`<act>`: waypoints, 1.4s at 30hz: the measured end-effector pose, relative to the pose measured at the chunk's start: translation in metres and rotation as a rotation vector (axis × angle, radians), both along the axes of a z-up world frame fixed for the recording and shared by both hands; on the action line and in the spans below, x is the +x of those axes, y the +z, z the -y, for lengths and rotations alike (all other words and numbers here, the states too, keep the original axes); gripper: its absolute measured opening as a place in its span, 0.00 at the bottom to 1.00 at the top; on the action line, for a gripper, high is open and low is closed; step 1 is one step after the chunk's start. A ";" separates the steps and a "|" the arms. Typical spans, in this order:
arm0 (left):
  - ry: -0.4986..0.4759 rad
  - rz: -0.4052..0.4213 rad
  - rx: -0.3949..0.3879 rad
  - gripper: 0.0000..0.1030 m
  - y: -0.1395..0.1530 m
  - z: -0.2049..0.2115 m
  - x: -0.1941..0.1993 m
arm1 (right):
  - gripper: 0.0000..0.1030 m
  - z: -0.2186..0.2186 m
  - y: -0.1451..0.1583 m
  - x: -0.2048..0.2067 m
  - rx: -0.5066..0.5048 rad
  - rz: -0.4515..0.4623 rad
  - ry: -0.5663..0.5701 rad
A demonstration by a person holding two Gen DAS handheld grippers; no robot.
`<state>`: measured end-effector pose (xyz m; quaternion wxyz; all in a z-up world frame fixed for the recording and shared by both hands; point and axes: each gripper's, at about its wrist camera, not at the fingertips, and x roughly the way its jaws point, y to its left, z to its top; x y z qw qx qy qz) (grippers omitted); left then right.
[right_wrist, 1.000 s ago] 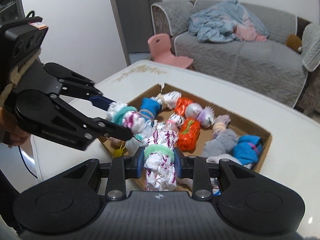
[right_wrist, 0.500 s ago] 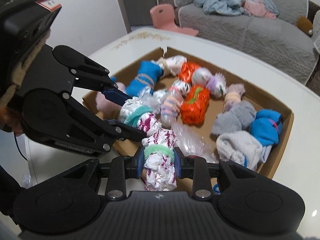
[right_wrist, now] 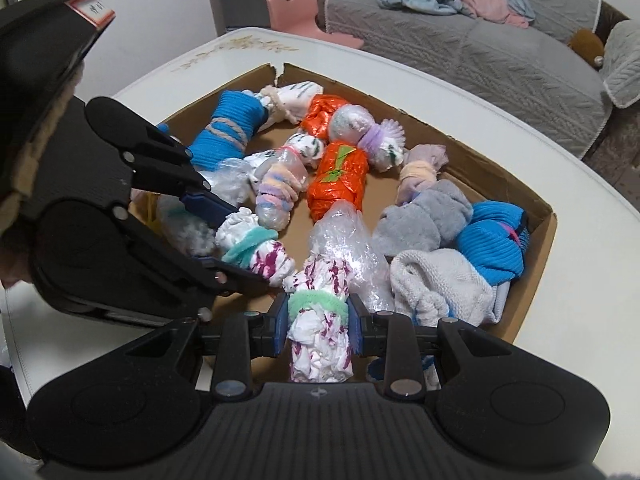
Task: Organize objects
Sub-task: 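Carry white-teal roll into box with left gripper while right gripper carries white-pink roll in, then open both grippers to release the sock rolls and withdraw from the box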
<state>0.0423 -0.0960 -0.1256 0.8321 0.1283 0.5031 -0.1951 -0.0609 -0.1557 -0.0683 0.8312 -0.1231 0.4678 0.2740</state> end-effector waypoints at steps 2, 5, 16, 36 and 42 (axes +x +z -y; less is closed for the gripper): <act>0.048 -0.011 -0.023 0.49 0.000 -0.002 0.003 | 0.26 0.001 0.000 0.001 -0.005 0.000 -0.010; 0.089 -0.014 -0.033 0.49 0.001 -0.003 0.003 | 0.26 0.003 0.002 0.001 -0.009 -0.002 -0.021; 0.028 -0.011 -0.045 0.50 0.000 0.003 -0.006 | 0.30 0.004 -0.006 0.000 -0.011 -0.062 -0.033; 0.023 -0.028 0.009 0.82 0.012 -0.004 -0.015 | 0.54 0.000 -0.001 -0.010 -0.035 -0.071 0.027; 0.038 -0.011 0.026 0.88 0.030 -0.006 -0.028 | 0.74 0.001 0.013 -0.017 -0.049 -0.035 0.024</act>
